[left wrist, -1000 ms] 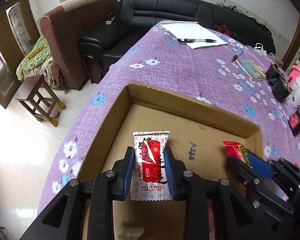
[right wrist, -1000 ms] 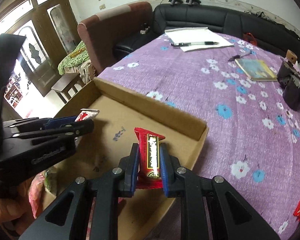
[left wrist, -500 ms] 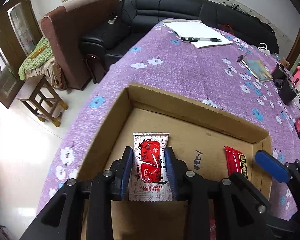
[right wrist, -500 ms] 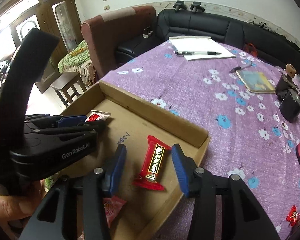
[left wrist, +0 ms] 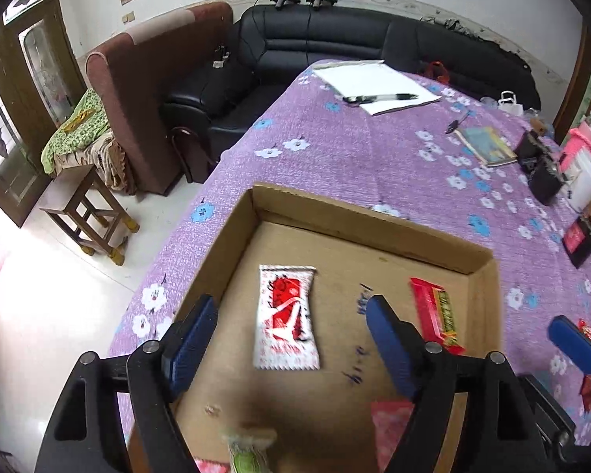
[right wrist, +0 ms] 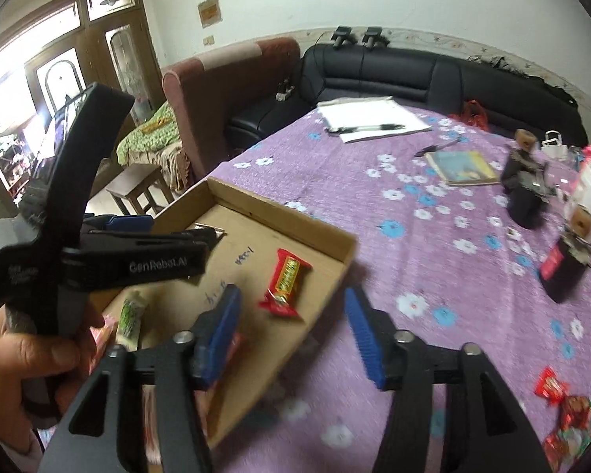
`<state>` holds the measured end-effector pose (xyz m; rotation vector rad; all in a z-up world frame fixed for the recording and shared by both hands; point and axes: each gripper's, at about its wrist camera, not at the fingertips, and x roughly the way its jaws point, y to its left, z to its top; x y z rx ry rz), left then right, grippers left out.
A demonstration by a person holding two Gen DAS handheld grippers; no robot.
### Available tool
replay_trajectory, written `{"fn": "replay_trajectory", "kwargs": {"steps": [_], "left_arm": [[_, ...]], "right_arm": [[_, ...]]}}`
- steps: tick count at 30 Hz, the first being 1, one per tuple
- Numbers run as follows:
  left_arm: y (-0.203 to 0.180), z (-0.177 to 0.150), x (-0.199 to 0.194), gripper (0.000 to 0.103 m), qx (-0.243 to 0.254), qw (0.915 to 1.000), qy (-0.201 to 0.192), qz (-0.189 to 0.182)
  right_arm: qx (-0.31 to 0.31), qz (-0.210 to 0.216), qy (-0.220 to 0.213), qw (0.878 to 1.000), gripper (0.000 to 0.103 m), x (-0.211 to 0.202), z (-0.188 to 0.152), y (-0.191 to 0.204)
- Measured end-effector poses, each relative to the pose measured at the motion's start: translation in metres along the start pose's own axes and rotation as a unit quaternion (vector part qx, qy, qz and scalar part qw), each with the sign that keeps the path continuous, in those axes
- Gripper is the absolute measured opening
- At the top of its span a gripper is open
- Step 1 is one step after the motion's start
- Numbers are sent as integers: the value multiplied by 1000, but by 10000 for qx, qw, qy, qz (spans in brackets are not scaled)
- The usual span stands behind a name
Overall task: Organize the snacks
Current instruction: 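Open both grippers over the tray to drop the snacks, then withdraw both grippers from the tray back toward the snack pile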
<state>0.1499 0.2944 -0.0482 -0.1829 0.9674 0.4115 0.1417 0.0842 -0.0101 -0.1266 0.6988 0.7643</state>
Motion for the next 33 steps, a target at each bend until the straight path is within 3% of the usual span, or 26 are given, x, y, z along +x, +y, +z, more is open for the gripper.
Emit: {"fn": "replay_trajectory", "kwargs": {"steps": [6, 14, 25, 33], "left_arm": [[-24, -18, -33, 82, 121, 9992, -236, -293], [-90, -47, -73, 88, 637, 9942, -475, -721], [-152, -79, -86, 88, 950, 9875, -348, -1207], [-189, -101, -86, 88, 1175, 9827, -221, -1415]], "right_arm": [[246, -183, -195, 9993, 64, -51, -36, -29], [840, -500, -151, 9951, 64, -97, -96, -89], [1367, -1149, -176, 9838, 63, -151, -156, -167], [1620, -1777, -162, 9705, 63, -176, -180, -221]]}}
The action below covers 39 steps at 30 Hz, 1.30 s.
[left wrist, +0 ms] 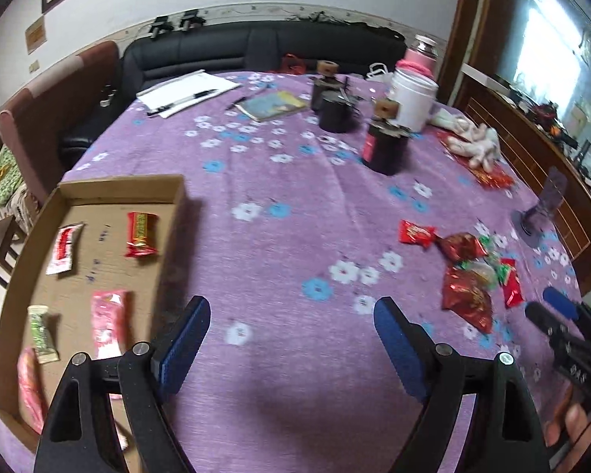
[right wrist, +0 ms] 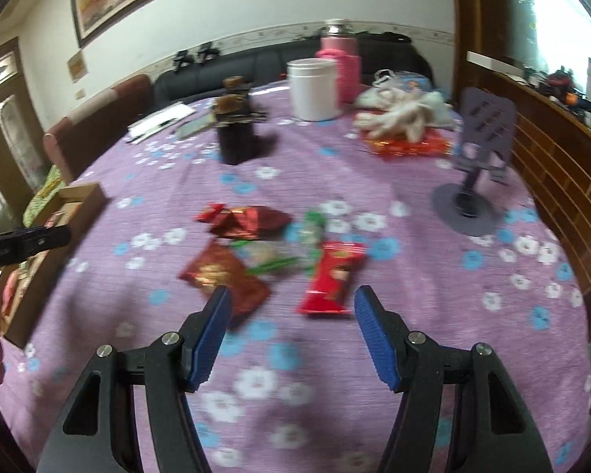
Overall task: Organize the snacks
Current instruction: 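Withdraw both grippers from the tray back toward the snack pile, then grasp the red foil bag with the left gripper while the right grasps a red packet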
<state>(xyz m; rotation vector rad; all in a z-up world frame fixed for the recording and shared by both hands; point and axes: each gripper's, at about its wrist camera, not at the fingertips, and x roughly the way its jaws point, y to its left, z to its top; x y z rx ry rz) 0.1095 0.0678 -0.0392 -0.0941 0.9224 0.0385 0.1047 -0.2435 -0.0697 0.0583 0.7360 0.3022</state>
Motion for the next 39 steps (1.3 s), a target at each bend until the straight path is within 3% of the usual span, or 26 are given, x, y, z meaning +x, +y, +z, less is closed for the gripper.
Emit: {"fn": "replay_trajectory", "kwargs": {"steps": [5, 10, 14, 18, 22, 28, 36, 39], "left_arm": [[-23, -4, 9, 88, 194, 9997, 122, -80], [-38, -7, 18, 88, 399, 9988, 228, -142], [-46, -8, 25, 88, 553, 9976, 339, -233], [-57, -10, 29, 88, 793, 9952, 371, -429], [-73, -9, 32, 88, 1069, 9913, 431, -630], [-106, -6, 40, 88, 1101, 9890, 462, -874], [-140, -3, 58, 88, 946, 9897, 543, -923], [-155, -4, 65, 88, 1086, 9895, 557, -778]], "right_arm": [[52, -100, 151, 9998, 61, 18, 4, -17], [-36, -2, 331, 9994, 43, 38, 11, -14], [-218, -68, 544, 9983, 40, 56, 14, -9], [-377, -256, 587, 9972, 25, 61, 15, -8], [-398, -315, 592, 9970, 19, 60, 16, -11], [-24, -74, 391, 9992, 18, 37, 12, -27], [368, 199, 155, 9990, 19, 2, 4, -46], [447, 274, 91, 9986, 19, -6, 1, -49]]}}
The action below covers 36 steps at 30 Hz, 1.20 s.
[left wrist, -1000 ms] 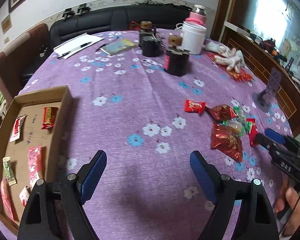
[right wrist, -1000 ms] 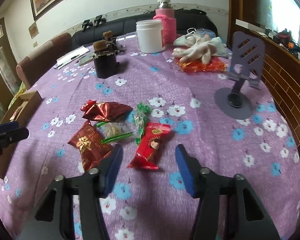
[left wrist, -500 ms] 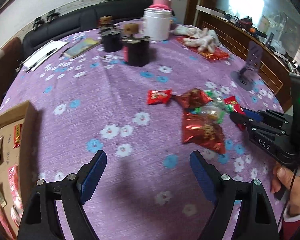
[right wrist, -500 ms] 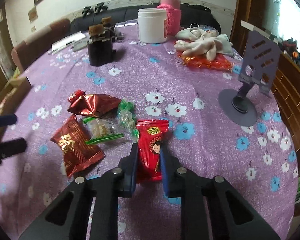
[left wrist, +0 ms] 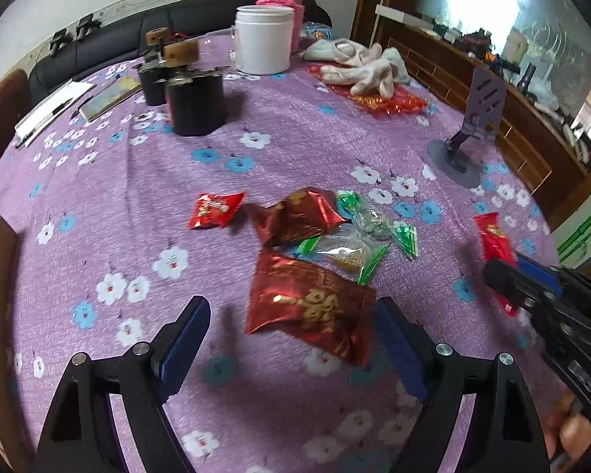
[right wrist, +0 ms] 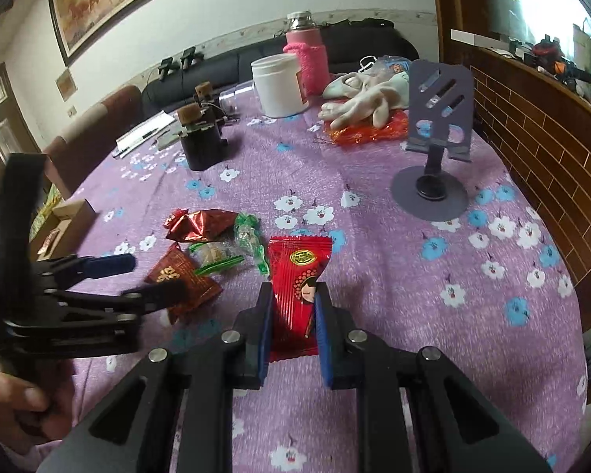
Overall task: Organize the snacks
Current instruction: 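Grasp the red foil bag with the left gripper while the right grasps a red packet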
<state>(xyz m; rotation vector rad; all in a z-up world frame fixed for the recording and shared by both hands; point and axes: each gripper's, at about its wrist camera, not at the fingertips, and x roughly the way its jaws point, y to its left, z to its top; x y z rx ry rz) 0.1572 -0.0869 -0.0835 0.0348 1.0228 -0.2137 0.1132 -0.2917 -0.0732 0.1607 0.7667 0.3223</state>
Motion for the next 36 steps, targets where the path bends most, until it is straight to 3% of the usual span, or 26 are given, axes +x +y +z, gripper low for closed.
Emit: {"fn": "replay_trajectory", "kwargs": {"steps": [4, 6, 11, 15, 19, 21, 26, 27, 36], "left_arm": [[-8, -1, 18, 88, 72, 9996, 207, 178], [-12, -3, 21, 96, 177, 9992, 113, 350], [-13, -5, 20, 96, 208, 9992, -66, 331], [-13, -4, 15, 73, 294, 9991, -132, 282], [-12, -6, 13, 69, 322, 9991, -162, 213], [-8, -7, 8, 58, 290, 9991, -237, 183], [0, -11, 1, 51, 306, 9992, -239, 117], [1, -12, -1, 42, 299, 9991, -272, 108], [17, -23, -16, 42, 222, 9993, -272, 102]], "right_arm": [[92, 79, -47, 9999, 19, -6, -3, -3], [149, 128, -70, 9998, 19, -9, -5, -5], [217, 158, -62, 9996, 19, -9, -11, -7], [310, 213, -4, 9993, 19, -5, -15, -9], [337, 251, 10, 9991, 19, -4, -16, -7], [322, 251, -2, 9992, 19, -5, -15, -5], [299, 277, -30, 9992, 19, -8, -14, 0], [289, 283, -31, 9992, 19, -8, -14, 2], [200, 383, -39, 9991, 19, -11, -15, 18]]}}
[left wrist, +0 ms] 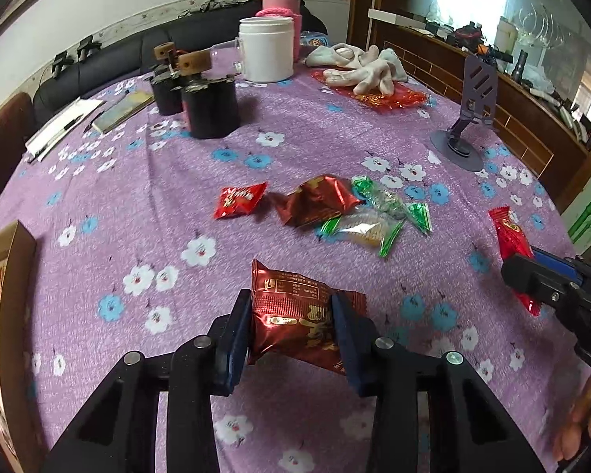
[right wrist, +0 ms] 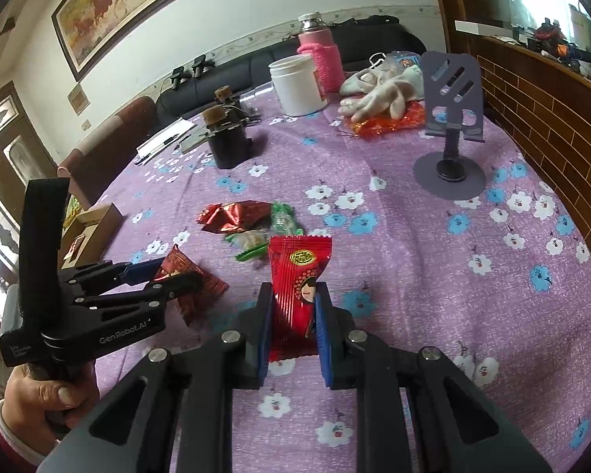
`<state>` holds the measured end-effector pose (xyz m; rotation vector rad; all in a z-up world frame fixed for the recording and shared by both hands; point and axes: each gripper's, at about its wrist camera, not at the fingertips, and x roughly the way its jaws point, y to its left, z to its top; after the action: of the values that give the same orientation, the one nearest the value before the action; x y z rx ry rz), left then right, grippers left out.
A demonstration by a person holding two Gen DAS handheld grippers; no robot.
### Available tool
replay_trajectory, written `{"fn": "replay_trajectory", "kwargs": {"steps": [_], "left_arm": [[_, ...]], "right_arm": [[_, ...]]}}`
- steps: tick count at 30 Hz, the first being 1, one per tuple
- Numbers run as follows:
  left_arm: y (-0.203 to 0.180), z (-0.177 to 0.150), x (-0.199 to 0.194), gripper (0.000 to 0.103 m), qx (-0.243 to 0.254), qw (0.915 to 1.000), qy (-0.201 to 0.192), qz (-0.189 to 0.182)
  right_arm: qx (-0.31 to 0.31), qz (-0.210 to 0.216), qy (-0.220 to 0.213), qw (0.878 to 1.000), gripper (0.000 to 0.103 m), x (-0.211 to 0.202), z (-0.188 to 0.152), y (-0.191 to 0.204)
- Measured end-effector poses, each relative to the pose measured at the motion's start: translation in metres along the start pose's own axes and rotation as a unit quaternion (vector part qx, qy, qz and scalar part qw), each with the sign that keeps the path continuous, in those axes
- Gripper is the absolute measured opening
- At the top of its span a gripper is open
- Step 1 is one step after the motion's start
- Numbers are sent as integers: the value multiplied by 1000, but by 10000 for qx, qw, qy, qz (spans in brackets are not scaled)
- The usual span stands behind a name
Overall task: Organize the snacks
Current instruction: 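Grasp the red foil bag with the left gripper while the right grasps a red packet, then carry both snacks over the tray and open the right gripper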
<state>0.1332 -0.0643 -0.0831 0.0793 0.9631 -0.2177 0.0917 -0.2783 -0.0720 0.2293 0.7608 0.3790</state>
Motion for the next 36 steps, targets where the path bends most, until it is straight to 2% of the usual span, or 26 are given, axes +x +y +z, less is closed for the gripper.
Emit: {"fn": "replay_trajectory", "kwargs": {"steps": [9, 17, 29, 36], "left_arm": [[41, -7, -33, 42, -331, 9989, -210, 272], [88, -20, -59, 42, -733, 9949, -355, 600], [163, -53, -96, 42, -1328, 9844, -451, 1062], [210, -74, -123, 42, -1676, 9749, -565, 1355]], "right_arm": [[-202, 168, 45, 9996, 19, 5, 1, 29], [-497, 450, 191, 9976, 19, 20, -1, 73], [-1104, 1068, 409, 9873, 19, 48, 4, 165], [-1437, 1440, 526, 9777, 19, 65, 9, 222]]}}
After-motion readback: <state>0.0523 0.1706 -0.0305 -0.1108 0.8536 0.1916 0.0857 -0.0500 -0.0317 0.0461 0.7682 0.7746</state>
